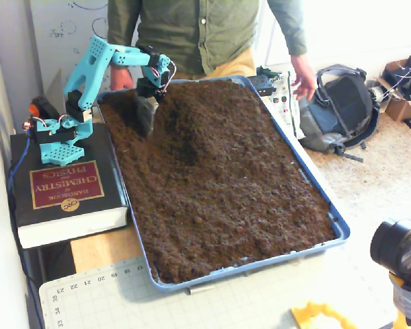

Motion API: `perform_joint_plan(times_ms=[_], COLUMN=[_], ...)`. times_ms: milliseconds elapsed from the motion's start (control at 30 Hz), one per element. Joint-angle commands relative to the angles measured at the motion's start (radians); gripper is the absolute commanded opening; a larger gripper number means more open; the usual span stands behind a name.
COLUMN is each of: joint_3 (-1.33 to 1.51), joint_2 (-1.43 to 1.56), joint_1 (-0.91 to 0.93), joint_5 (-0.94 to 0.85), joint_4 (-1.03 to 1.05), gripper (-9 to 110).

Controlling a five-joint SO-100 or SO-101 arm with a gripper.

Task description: Build a berm.

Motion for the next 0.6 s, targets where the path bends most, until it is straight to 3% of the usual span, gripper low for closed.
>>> perform_joint_plan(times_ms=[0,567], joint_3=[-0.063,-0.242], joint_2=[0.044,0.061], joint_1=[0.097,0.163], joint_5=[-0.018,-0.078], joint_4=[-0.114,-0.115], gripper=[1,1])
